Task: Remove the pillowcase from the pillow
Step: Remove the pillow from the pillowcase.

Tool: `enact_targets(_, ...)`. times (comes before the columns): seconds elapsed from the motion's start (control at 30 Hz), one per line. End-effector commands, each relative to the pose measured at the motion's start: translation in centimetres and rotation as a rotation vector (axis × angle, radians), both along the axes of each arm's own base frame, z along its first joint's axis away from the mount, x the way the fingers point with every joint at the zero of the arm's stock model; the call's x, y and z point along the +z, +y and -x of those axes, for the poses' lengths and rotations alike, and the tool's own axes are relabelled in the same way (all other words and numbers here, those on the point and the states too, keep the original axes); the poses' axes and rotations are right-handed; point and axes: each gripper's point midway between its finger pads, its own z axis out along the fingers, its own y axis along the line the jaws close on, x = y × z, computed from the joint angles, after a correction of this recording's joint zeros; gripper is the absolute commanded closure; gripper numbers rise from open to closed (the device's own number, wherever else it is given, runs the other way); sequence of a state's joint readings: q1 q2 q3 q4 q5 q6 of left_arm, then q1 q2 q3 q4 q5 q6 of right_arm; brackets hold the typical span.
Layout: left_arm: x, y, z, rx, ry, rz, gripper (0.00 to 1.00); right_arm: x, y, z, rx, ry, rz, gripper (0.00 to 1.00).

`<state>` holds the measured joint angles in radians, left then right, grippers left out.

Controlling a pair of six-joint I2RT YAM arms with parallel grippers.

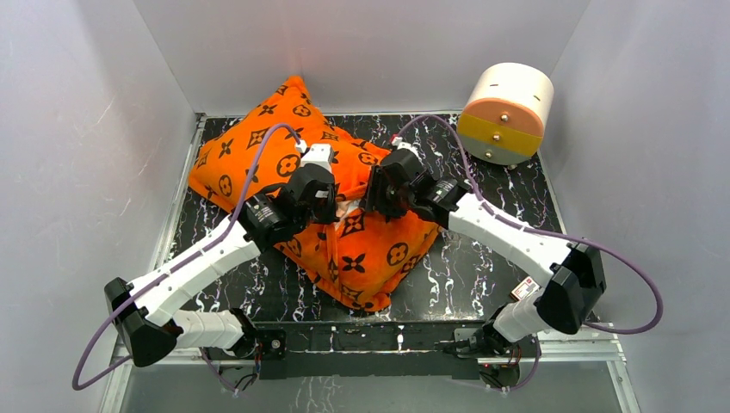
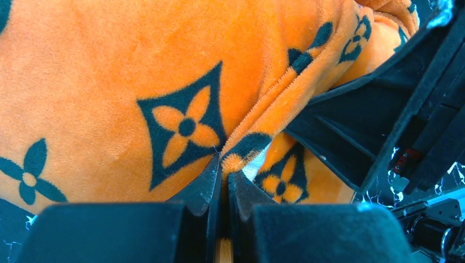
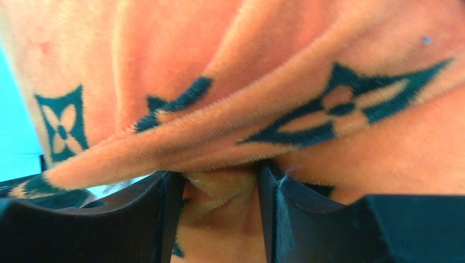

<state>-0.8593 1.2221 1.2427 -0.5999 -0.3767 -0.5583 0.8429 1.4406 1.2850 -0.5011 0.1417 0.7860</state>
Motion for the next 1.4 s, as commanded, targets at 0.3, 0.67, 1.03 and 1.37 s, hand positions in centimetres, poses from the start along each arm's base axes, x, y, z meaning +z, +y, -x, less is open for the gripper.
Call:
enact_targets(0.3,1.3,4.7,1.7,0.077,-0.036,-0.046,1.00,-0.4,-16.8,-2.8,-0.319,-0.114,0.171,1.00)
enact_targets(0.67,2.6,2.2,2.8,-0.077,-0.063,0.071,1.00,-0.8,-18.4,-4.2,-0.163,0.076,0.000,0.86)
enact_targets(1.03,-2.6,-3.1,2.1,-0.166,0.094,0.110,1.00,5.0,-18.3,0.4,-0.185,-0.005,-0.079,0.10)
enact_targets(1.37,-3.8,-2.9,2.2,-0.156,0.113,0.094,1.00,3.0,-14.7,4.5,-0.092,0.138,-0.112,0.15)
